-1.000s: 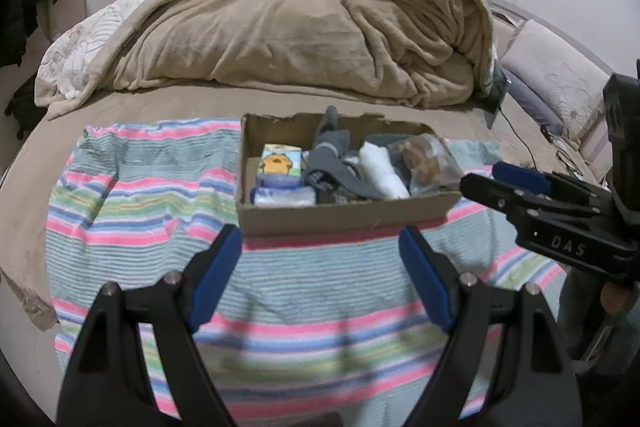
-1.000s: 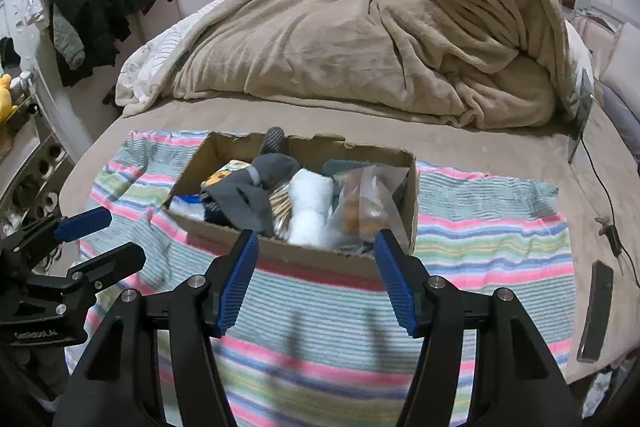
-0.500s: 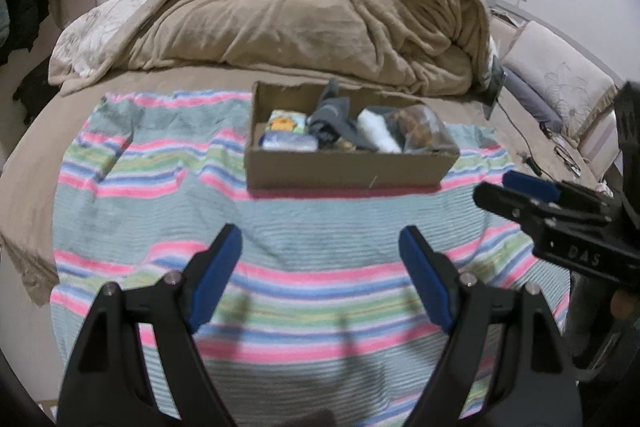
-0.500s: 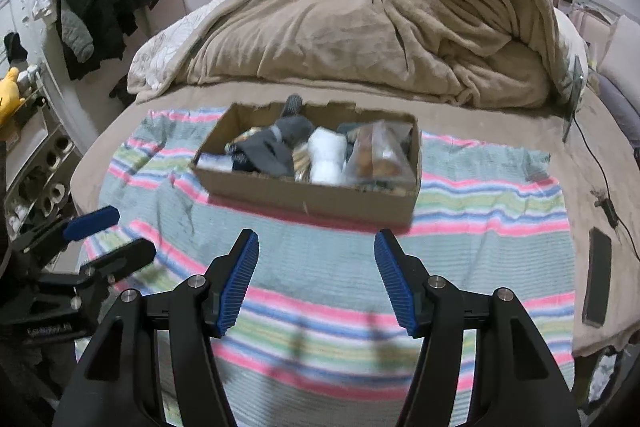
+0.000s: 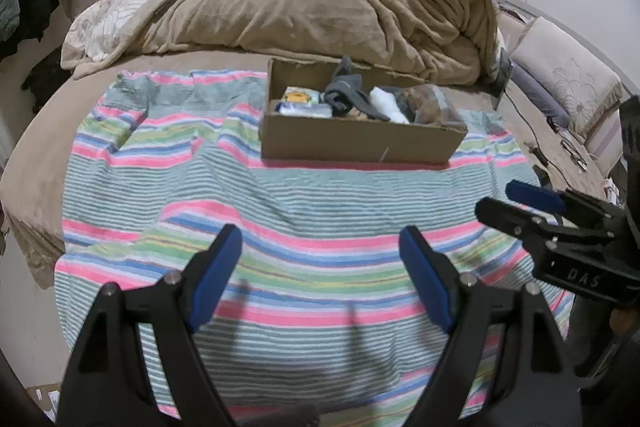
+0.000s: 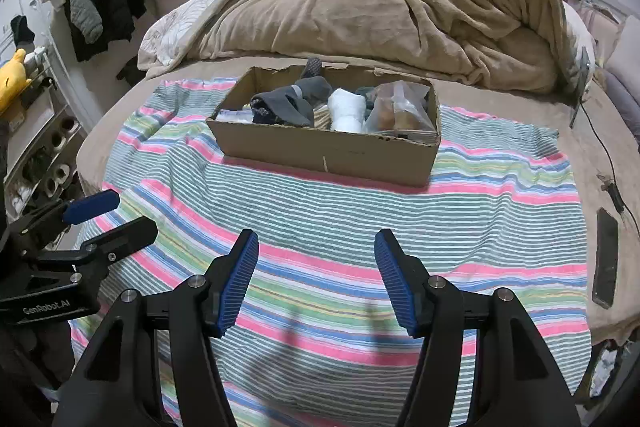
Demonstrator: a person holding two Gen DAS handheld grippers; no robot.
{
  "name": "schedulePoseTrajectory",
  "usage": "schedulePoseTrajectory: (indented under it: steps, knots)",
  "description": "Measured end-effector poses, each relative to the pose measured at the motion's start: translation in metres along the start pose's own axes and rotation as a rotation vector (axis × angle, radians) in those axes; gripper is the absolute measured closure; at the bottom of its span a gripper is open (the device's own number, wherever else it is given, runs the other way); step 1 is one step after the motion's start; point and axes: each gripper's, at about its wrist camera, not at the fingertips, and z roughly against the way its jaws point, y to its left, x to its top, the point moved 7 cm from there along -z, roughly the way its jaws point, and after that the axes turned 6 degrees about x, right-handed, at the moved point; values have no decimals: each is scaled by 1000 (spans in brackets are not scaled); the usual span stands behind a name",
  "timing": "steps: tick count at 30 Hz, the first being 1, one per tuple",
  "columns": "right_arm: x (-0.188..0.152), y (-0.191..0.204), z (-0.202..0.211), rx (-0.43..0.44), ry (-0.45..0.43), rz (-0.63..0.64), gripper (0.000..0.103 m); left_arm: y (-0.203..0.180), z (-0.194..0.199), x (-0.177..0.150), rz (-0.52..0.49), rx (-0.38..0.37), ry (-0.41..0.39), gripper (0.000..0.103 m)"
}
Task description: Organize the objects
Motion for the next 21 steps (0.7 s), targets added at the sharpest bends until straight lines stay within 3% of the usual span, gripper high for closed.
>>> schedulePoseTrajectory:
  steps: [21]
  knots:
    - [-1,-4,-7,19,13,-17,39,-3,-4,3,-15,7,2,21]
